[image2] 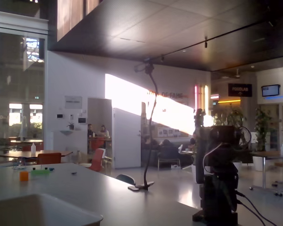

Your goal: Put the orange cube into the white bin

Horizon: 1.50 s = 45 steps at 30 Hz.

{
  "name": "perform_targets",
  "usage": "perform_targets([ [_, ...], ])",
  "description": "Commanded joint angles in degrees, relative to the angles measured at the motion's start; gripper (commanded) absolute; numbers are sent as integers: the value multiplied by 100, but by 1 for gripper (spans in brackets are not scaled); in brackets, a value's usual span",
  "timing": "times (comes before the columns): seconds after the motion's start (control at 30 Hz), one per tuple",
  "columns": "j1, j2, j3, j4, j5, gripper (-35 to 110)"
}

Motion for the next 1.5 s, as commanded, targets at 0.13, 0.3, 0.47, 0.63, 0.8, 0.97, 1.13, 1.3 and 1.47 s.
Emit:
perform_targets([
  [0.13, -53, -396, 18, -35, 9, 100],
  [0.3, -62, -1556, -62, -35, 26, 101],
  [0.47, -79, -1978, -62, -35, 26, 101],
  [0.63, -457, -2039, -62, -26, 26, 101],
  [0.8, -791, -2048, -62, -44, 26, 101],
  [0.97, -835, -2048, -62, -176, 26, 100],
  [1.13, -835, -2048, -62, -264, 26, 100],
  [1.3, -809, -2303, -62, -264, 26, 100],
  [1.47, -800, -2716, -246, -264, 35, 100],
])
